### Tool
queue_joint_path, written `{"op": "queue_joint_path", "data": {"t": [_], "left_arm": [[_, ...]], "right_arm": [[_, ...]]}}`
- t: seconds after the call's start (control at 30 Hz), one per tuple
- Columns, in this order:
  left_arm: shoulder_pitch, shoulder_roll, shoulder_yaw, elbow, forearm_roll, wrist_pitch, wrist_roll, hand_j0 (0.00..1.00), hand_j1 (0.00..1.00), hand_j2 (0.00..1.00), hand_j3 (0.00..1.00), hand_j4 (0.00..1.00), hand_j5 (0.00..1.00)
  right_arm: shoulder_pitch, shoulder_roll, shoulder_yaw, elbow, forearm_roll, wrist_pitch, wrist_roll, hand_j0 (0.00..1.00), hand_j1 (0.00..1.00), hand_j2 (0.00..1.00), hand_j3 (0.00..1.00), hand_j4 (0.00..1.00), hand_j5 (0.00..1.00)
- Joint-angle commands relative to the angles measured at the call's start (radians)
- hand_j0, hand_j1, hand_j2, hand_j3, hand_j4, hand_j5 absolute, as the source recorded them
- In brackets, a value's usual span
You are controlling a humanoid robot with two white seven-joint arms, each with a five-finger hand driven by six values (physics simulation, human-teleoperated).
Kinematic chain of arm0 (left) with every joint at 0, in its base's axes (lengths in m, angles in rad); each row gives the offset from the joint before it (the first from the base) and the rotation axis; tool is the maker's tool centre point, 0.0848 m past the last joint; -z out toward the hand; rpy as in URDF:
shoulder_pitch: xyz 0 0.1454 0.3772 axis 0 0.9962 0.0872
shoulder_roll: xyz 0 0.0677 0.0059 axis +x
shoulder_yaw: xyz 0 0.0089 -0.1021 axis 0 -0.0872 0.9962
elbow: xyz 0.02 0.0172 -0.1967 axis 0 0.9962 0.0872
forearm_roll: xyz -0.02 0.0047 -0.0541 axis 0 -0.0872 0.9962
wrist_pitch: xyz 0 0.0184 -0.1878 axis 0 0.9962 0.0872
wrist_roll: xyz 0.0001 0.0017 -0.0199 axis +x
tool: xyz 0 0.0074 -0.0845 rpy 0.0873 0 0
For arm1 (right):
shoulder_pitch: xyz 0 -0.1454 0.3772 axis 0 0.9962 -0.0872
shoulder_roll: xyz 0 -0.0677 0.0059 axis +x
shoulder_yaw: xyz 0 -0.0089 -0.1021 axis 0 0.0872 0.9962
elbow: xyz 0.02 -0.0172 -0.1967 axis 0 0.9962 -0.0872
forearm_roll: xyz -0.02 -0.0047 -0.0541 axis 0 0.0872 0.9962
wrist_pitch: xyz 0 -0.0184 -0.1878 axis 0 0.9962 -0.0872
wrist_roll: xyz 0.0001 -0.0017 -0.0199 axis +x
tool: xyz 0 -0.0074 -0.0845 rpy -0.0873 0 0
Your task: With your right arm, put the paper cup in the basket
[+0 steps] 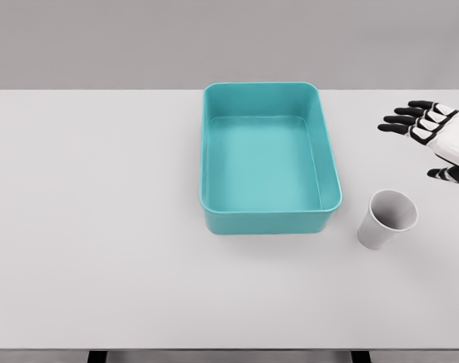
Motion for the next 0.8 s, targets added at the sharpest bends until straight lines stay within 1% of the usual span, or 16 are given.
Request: {"op": "queue_joint_path", "data": {"t": [0.0, 0.3, 0.37, 0.4, 0.47, 0.57, 0.6, 0.63, 0.67, 0.73, 0.77], "left_arm": [[0.0, 0.0, 0.0, 0.001, 0.0, 0.0, 0.0, 1.0, 1.0, 1.0, 1.0, 1.0, 1.0], [0.0, 0.0, 0.0, 0.001, 0.0, 0.0, 0.0, 1.0, 1.0, 1.0, 1.0, 1.0, 1.0], [0.0, 0.0, 0.0, 0.0, 0.0, 0.0, 0.0, 1.0, 1.0, 1.0, 1.0, 1.0, 1.0], [0.0, 0.0, 0.0, 0.0, 0.0, 0.0, 0.0, 1.0, 1.0, 1.0, 1.0, 1.0, 1.0], [0.0, 0.0, 0.0, 0.0, 0.0, 0.0, 0.0, 1.0, 1.0, 1.0, 1.0, 1.0, 1.0], [0.0, 0.0, 0.0, 0.0, 0.0, 0.0, 0.0, 1.0, 1.0, 1.0, 1.0, 1.0, 1.0], [0.0, 0.0, 0.0, 0.0, 0.0, 0.0, 0.0, 1.0, 1.0, 1.0, 1.0, 1.0, 1.0], [0.0, 0.0, 0.0, 0.0, 0.0, 0.0, 0.0, 1.0, 1.0, 1.0, 1.0, 1.0, 1.0], [0.0, 0.0, 0.0, 0.0, 0.0, 0.0, 0.0, 1.0, 1.0, 1.0, 1.0, 1.0, 1.0], [0.0, 0.0, 0.0, 0.0, 0.0, 0.0, 0.0, 1.0, 1.0, 1.0, 1.0, 1.0, 1.0], [0.0, 0.0, 0.0, 0.001, 0.0, 0.0, 0.0, 1.0, 1.0, 1.0, 1.0, 1.0, 1.0]], "right_arm": [[0.0, 0.001, 0.001, 0.0, -0.007, 0.001, -0.001, 1.0, 1.0, 1.0, 1.0, 1.0, 1.0], [-0.015, 0.012, -0.019, 0.0, -0.008, 0.001, -0.004, 1.0, 1.0, 1.0, 1.0, 1.0, 1.0], [-0.015, 0.021, -0.016, 0.0, -0.048, 0.001, -0.004, 1.0, 1.0, 1.0, 1.0, 1.0, 1.0], [-0.014, 0.024, -0.016, 0.0, -0.05, 0.001, -0.004, 1.0, 1.0, 1.0, 1.0, 1.0, 1.0], [-0.014, 0.061, -0.013, 0.0, -0.092, 0.001, -0.004, 1.0, 1.0, 1.0, 1.0, 1.0, 1.0], [-0.011, 0.055, -0.011, 0.0, -0.131, 0.001, -0.004, 1.0, 1.0, 1.0, 1.0, 1.0, 1.0], [-0.02, 0.036, -0.002, 0.0, -0.132, 0.001, -0.002, 1.0, 1.0, 1.0, 1.0, 1.0, 1.0], [-0.023, -0.002, 0.002, 0.001, -0.132, 0.001, -0.002, 1.0, 1.0, 1.0, 1.0, 1.0, 1.0], [-0.023, -0.022, 0.015, 0.001, -0.137, 0.001, -0.002, 1.0, 1.0, 1.0, 1.0, 1.0, 1.0], [-0.023, -0.085, 0.073, 0.001, -0.255, 0.001, -0.002, 1.0, 1.0, 1.0, 1.0, 1.0, 1.0], [-0.023, -0.123, 0.097, 0.001, -0.336, 0.001, -0.002, 1.0, 1.0, 1.0, 1.0, 1.0, 1.0]]}}
